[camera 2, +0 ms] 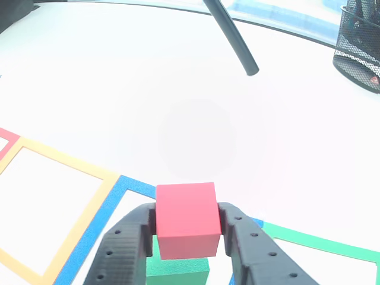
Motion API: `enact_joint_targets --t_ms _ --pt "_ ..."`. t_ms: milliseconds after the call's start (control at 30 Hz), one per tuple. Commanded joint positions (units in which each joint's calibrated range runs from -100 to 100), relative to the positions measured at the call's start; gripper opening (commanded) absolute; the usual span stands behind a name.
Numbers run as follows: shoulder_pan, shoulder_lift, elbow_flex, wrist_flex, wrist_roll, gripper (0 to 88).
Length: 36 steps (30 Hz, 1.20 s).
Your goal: Tower of hanoi
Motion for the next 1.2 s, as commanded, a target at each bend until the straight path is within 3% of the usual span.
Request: enact_joint_targets --t_ms 0,933,1167 --pt "-0.9 2.9 -0.7 -4.8 0.4 0.2" --pt "-1.1 11.7 -2.2 -10.8 0.4 0.2" --pt "-0.7 12.3 -2.3 -11.3 0.4 6.9"
